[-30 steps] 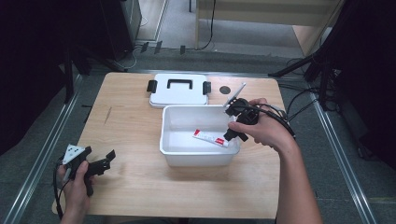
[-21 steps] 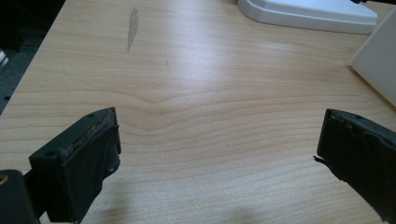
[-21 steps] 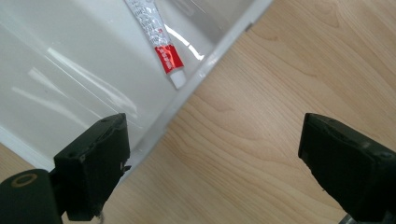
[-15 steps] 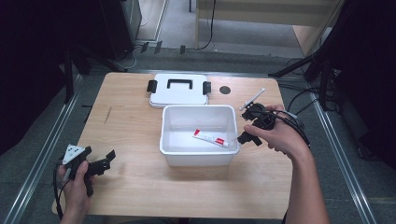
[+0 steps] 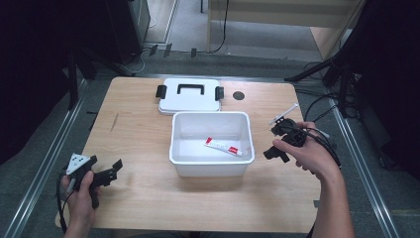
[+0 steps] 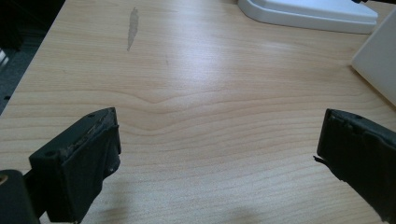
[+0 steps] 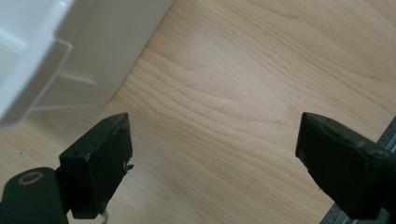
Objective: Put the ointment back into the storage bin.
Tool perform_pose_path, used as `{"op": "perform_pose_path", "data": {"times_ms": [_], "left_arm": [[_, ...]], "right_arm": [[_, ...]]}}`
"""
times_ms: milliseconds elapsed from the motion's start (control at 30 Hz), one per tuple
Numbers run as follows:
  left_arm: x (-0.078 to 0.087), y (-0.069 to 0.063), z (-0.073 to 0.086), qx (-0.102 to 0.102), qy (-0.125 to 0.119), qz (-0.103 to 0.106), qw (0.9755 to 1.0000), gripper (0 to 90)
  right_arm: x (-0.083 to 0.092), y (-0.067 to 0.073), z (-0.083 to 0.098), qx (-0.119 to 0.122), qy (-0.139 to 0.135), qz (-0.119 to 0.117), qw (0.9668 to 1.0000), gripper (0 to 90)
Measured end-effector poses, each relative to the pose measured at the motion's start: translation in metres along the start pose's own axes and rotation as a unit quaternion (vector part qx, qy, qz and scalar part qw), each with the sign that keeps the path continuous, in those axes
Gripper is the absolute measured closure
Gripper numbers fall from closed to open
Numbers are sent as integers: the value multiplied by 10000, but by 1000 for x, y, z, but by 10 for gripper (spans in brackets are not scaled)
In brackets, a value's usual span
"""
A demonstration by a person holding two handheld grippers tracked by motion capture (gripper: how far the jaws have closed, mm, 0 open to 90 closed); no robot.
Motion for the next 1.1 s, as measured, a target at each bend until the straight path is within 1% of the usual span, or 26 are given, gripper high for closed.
{"op": "perform_pose_path", "data": {"times_ms": [133, 267, 400, 500, 633, 733, 800, 833, 900, 1000, 1033, 1100], "left_arm": [[0, 0, 0, 1, 0, -1, 10000, 3], [0, 0, 0, -2, -1, -3, 10000, 3], [0, 0, 0, 0, -2, -7, 10000, 3], [0, 0, 0, -1, -2, -5, 10000, 3], [0, 0, 0, -3, -1, -6, 10000, 3], [0, 0, 0, -1, 0, -8, 10000, 3], [0, -1, 1, 7, 32, 31, 10000, 3], [0, -1, 1, -24, 45, 15, 10000, 3], [0, -2, 1, -33, 46, 28, 10000, 3], [0, -1, 1, 7, 32, 25, 10000, 3], [0, -1, 1, 9, 29, 28, 10000, 3], [0, -1, 1, 7, 33, 25, 10000, 3]], "right_arm": [[-6, -7, 10, -107, -85, 2, 9999, 117], [-15, -13, 17, -230, -244, -7, 9994, 119], [-24, -19, 21, -460, -516, -1, 9976, 125], [-31, -20, 25, -503, -744, -62, 9959, 125], [-37, -25, 29, -553, -1048, 12, 9930, 125], [-42, -30, 33, -594, -1314, 97, 9895, 125], [-45, -31, 36, -628, -1501, 149, 9866, 125], [-46, -31, 37, -673, -1601, 142, 9847, 125], [-48, -31, 40, -711, -1840, 86, 9803, 125], [-50, -32, 46, -701, -2192, 91, 9731, 125], [-51, -33, 49, -691, -2285, 110, 9710, 124], [-51, -35, 55, -711, -2450, 247, 9666, 125]]}}
Point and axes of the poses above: each handheld gripper's, and its own axes: x roughly backward along the jaws, z roughly out of its underside, y roughly to its left, the point moved 10 cm from there along -x, roughly forward along the jaws, and after that the axes turned 9 degrees about -z, right-handed, at the moved point
